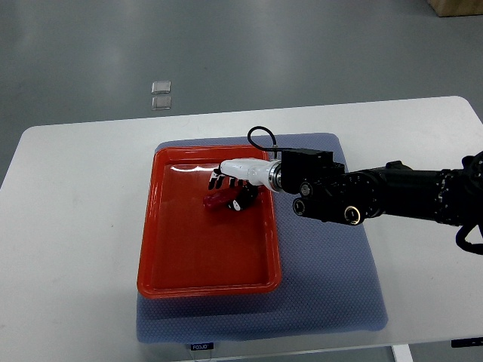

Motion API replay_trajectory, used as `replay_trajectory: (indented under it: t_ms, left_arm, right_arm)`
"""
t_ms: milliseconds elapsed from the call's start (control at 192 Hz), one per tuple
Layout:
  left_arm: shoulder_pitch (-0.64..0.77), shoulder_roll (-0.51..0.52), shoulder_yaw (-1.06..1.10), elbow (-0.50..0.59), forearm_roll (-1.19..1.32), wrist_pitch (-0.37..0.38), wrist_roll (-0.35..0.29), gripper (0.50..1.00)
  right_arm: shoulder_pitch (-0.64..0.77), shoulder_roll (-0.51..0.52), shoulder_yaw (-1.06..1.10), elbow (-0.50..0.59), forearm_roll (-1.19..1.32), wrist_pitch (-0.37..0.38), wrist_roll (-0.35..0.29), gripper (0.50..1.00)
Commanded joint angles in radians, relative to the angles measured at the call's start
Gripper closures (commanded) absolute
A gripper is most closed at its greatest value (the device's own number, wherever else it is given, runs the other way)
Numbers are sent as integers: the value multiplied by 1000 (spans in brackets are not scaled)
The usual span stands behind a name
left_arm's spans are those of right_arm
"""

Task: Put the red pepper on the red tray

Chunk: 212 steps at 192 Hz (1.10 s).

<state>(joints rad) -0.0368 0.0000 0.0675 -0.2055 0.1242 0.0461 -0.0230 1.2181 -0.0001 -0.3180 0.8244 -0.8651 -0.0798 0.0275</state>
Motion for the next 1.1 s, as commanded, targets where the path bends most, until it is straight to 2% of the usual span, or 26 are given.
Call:
replay_trajectory:
  t_ms: [0,99,239,478,629,811,889,936,1034,1097]
  left_arm:
    - [0,0,0,0,0,0,0,500]
    - [0,0,0,0,0,0,0,500]
    - [0,0,0,0,0,0,0,500]
    - [0,0,2,0,0,0,0,500]
    - [0,0,0,-2,0,0,0,500]
    - [0,0,0,0,0,0,2,500]
    - [0,0,0,0,0,0,2,500]
    - [0,0,2,-2,0,0,2,500]
    - [0,0,0,-2,0,0,2,500]
    - [0,0,0,-2,0,0,3,500]
  right_arm:
    - [9,0,10,1,6,5,0,611]
    - [14,0,13,2,11,5,0,591]
    - [31,0,77,4,14,6,0,589]
    - [6,-24,352,12,15,0,8,589]
    - [-167,-93,703,15,73,-6,51,591]
    - [-431,-60,1215,19,290,8,120,589]
    - [-508,-38,1330,18,390,45,154,589]
    - [-552,-37,1381,16,461,101,167,589]
    - [-609,-35,1406,13,587,205,193,589]
    - [-632,-35,1404,9,643,244,207,589]
